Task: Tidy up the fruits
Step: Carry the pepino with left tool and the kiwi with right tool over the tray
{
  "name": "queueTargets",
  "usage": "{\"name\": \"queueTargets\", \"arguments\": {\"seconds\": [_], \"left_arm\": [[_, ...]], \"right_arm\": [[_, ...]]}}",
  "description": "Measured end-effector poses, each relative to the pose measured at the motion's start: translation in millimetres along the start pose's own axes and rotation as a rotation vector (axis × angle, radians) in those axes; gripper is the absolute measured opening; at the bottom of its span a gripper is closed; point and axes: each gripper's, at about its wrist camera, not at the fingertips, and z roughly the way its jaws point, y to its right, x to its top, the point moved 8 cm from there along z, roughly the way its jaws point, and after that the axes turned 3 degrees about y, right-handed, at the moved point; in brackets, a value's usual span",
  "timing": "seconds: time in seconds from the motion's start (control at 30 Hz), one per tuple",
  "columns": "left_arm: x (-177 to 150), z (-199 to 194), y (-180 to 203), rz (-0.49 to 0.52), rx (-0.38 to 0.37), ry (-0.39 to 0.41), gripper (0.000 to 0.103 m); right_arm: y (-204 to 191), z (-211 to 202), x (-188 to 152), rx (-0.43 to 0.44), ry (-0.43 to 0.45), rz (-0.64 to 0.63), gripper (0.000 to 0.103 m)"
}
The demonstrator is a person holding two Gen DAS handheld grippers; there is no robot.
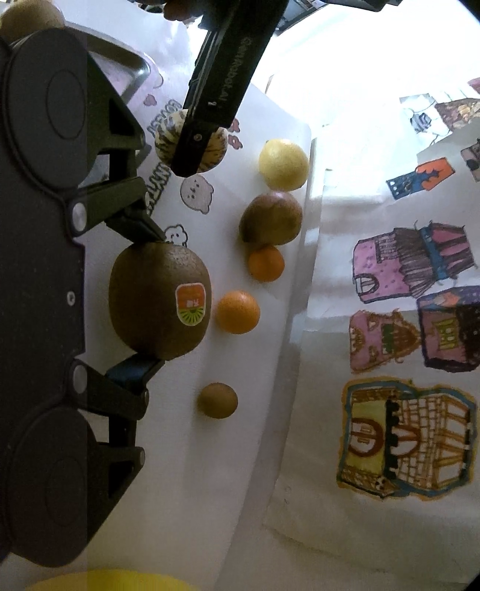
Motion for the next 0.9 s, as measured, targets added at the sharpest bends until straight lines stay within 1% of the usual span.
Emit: {"name": "queueTargets", "arguments": {"seconds": [0.17, 0.37, 0.57, 0.9], "left_arm": [[-9, -14, -6, 0.002, -0.006, 0.012, 0.056], [-16, -34, -19, 0.009, 0.005, 0.032, 0.056], [-26, -54, -29, 0.015, 0.004, 0.051, 0.056], [-60, -77, -53, 0.009, 0.005, 0.048, 0.056]], "right_arm": [[-7, -17, -1, -0.001, 0.019, -0.003, 0.066], [-21, -38, -3, 0.001, 0.041, -0.006, 0.066], [-42, -55, -9, 0.013, 0.063, -0.020, 0.066], [-82, -80, -26, 0.041, 0.071, -0.048, 0.066]]}}
